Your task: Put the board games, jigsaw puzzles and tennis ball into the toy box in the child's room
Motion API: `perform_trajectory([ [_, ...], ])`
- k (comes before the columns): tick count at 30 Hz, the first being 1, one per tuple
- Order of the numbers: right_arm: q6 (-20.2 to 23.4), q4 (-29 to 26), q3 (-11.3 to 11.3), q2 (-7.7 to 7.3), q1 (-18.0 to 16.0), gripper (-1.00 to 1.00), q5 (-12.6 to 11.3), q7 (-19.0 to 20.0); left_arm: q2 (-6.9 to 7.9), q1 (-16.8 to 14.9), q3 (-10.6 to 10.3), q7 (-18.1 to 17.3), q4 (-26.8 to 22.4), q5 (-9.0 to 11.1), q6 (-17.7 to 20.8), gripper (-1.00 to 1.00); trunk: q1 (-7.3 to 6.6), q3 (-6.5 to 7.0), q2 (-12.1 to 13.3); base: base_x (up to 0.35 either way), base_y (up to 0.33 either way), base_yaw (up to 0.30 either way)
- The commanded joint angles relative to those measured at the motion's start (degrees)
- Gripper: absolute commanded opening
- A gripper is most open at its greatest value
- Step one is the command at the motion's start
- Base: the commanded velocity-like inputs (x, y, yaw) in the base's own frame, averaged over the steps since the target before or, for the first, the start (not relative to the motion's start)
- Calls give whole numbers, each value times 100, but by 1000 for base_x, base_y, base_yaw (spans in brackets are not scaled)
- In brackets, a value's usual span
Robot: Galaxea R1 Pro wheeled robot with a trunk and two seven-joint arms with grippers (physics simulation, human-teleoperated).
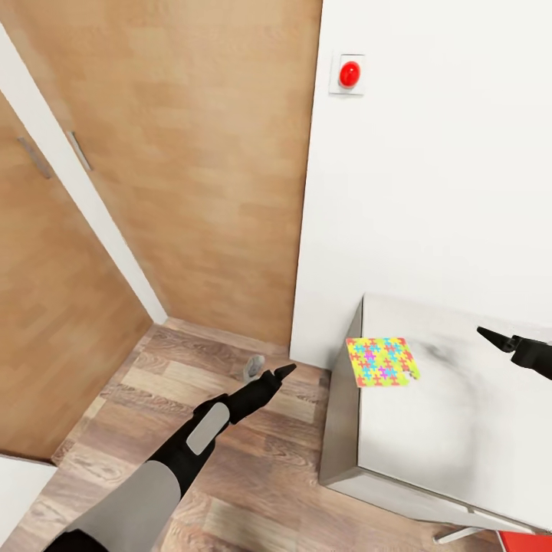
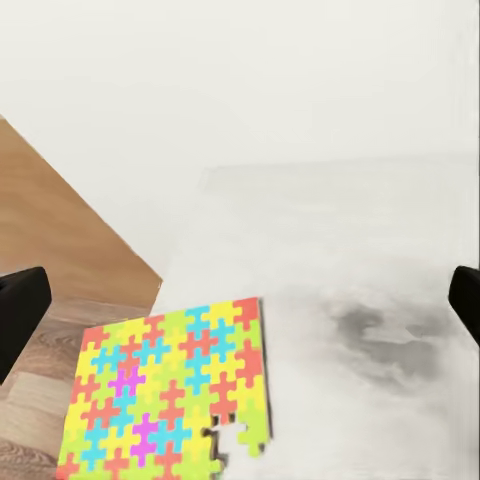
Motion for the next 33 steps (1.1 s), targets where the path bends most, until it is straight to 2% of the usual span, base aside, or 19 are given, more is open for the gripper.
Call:
perform_trajectory([
  [1, 45, -2, -7, -1, -6, 100, -16, 11, 1, -5, -7, -3, 2, 57, 35, 100, 3, -9, -10, 0, 0, -257],
  [12, 44, -2, -7, -4, -6, 100, -18, 12, 21, -6, -2, 4, 14, 54, 41, 100, 3, -9, -10, 31, 0, -121],
  [26, 45, -2, -7, -4, -7, 100, -14, 12, 48, -2, -7, 7, 17, 45, 29, 100, 3, -9, -10, 242, 0, -22],
  [33, 43, -2, -7, -4, -6, 100, -17, 14, 50, 1, -7, 8, 17, 41, 21, 100, 3, -9, -10, 130, 0, -4],
])
